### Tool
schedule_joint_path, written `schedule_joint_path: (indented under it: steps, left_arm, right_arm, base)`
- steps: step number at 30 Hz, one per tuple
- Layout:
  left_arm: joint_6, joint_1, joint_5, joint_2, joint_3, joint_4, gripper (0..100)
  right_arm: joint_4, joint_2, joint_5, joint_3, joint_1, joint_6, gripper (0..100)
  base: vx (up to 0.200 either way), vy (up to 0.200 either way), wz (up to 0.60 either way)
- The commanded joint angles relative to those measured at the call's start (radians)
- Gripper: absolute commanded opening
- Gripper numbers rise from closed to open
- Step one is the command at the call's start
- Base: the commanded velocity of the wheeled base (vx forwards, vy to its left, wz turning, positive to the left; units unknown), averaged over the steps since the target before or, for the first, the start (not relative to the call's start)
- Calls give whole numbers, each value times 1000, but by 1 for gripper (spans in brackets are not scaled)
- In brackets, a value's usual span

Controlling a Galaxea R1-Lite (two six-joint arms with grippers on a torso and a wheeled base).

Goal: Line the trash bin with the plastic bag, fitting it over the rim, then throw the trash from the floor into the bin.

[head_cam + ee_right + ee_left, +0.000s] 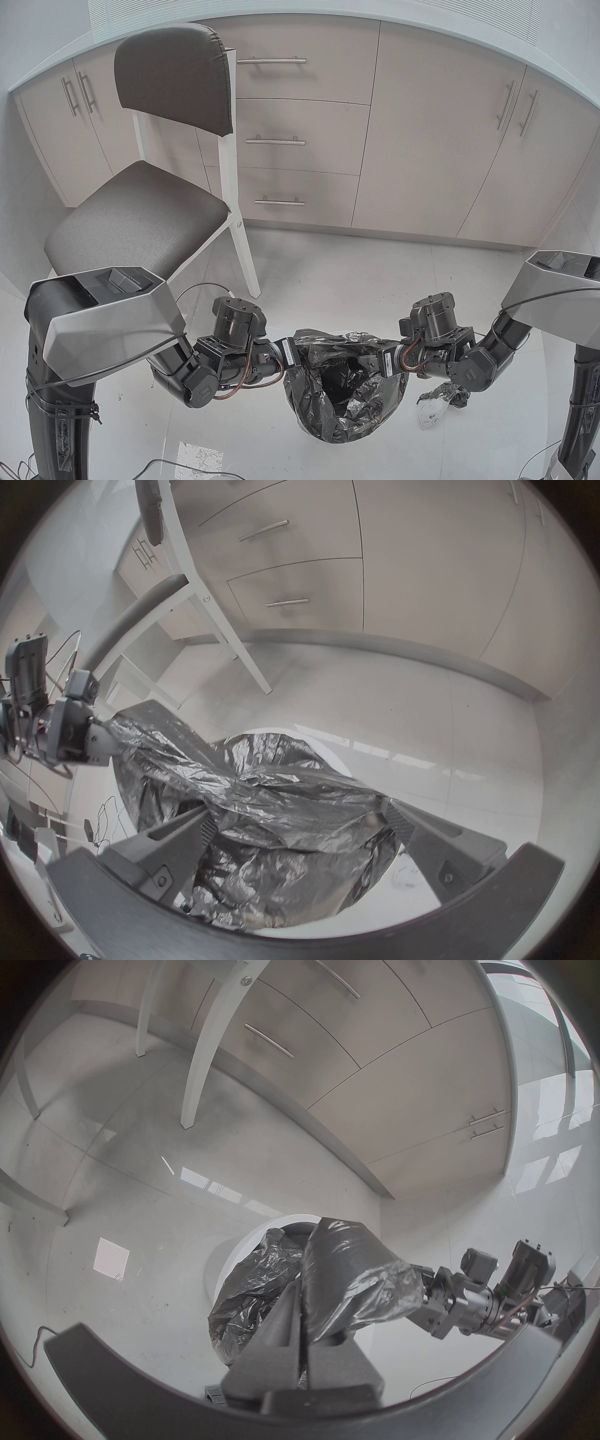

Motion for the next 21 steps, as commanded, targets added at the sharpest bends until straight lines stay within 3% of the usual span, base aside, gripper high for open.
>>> schedule_joint_path:
  steps: [1,6,14,21]
  left_arm:
    - [-1,0,0,0,0,0,0]
    - [22,1,0,3,-6,1,0]
    - [227,78,48,61,-66,9,0]
    - [276,100,40,61,-132,16,0]
  right_arm:
    - [13,62,-4,-106,-22,-34,100]
    - [24,108,-15,-183,-50,-53,100]
    - [21,183,-13,-275,-102,-65,100]
    - [19,218,-13,-317,-105,-65,100]
  base:
    - [0,0,0]
    - [0,0,0]
    - [0,0,0]
    - [0,0,0]
